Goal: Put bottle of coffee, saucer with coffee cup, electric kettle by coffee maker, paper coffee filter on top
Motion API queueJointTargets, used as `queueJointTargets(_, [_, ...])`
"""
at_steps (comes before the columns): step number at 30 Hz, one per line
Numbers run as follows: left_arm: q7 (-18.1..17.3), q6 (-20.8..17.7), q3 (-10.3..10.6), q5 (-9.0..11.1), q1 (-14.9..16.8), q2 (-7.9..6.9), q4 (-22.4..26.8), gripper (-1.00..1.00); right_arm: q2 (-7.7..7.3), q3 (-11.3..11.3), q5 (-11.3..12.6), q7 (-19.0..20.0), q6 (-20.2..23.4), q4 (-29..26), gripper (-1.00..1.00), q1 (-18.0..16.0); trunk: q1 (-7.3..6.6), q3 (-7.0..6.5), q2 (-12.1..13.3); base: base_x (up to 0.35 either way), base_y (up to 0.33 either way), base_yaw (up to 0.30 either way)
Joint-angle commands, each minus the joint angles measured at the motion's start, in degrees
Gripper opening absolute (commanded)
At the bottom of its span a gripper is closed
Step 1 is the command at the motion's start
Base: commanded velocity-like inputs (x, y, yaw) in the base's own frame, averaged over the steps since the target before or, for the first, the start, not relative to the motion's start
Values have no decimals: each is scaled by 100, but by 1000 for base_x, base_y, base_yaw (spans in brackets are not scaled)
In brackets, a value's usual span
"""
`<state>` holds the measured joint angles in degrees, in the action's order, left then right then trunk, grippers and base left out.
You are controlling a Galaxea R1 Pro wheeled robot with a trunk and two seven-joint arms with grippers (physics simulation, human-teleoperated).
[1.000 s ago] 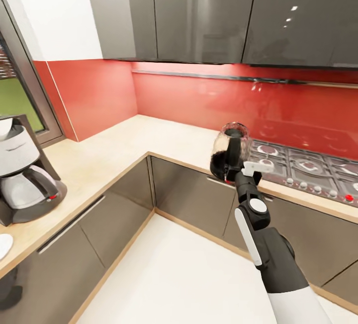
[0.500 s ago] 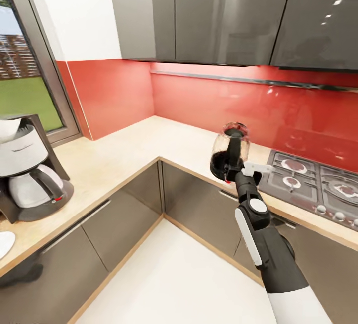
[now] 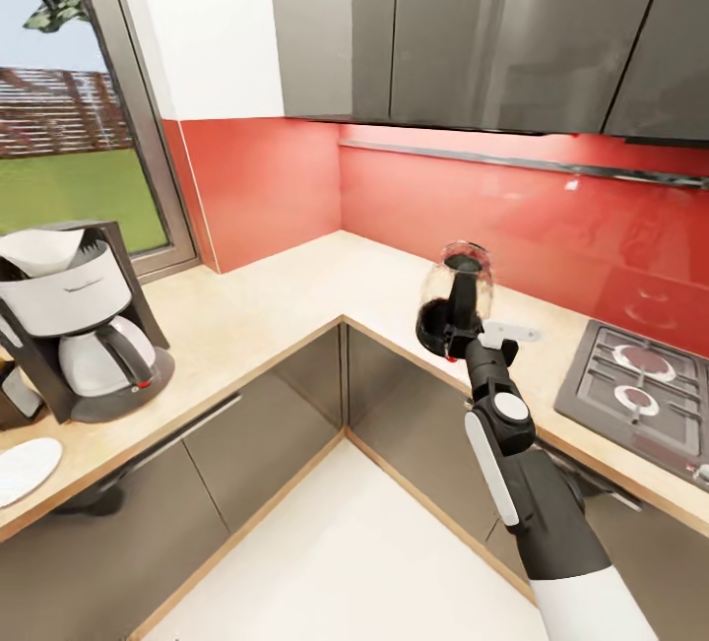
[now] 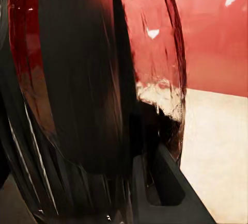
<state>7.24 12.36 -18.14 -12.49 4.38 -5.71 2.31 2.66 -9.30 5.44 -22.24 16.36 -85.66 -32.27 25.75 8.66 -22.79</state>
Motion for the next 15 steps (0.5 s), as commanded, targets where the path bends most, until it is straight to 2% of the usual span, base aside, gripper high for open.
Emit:
queueJointTargets(1, [23,26,-36,-60,8,1,-11,100,-3,-10,36,-44,16,-12,-100,-6,3,11,-12,4,-3,275])
queueJointTargets(15, [23,38,-40,-60,5,0,-11,100,-3,-10,36,-44,16,-12,-100,-2,3,11,-12,0,0,261])
